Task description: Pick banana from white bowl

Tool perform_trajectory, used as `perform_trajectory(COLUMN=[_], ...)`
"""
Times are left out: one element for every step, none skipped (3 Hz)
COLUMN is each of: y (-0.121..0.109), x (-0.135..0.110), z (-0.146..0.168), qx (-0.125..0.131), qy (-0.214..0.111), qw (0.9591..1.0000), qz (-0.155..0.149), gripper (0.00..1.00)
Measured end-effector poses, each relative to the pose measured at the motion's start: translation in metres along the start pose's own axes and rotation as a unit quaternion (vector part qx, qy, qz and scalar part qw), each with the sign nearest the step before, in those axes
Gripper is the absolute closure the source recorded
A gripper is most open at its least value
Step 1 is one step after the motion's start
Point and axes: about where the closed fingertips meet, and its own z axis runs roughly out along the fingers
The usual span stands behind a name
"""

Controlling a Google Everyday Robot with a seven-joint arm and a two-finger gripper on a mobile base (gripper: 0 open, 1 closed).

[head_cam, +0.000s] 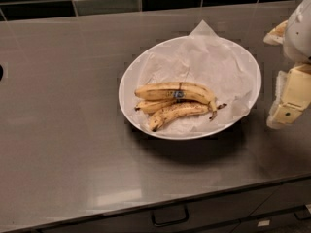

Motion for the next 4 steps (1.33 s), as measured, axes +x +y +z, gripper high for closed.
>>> perform_trajectory(y=[0.000,-0.007,-0.015,-0.019], x=[0.000,-0.011,-0.034,-0.065], z=[0.000,0.001,0.009,0.015], qx=[0.000,0.000,-0.010,-0.021], qy=[0.000,-0.006,-0.015,-0.009], qw=[1.0000,0.9999,0.9992,0.9966], qz=[0.000,-0.014,-0.037,-0.079], gripper=[0.00,0.00,0.00,0.00])
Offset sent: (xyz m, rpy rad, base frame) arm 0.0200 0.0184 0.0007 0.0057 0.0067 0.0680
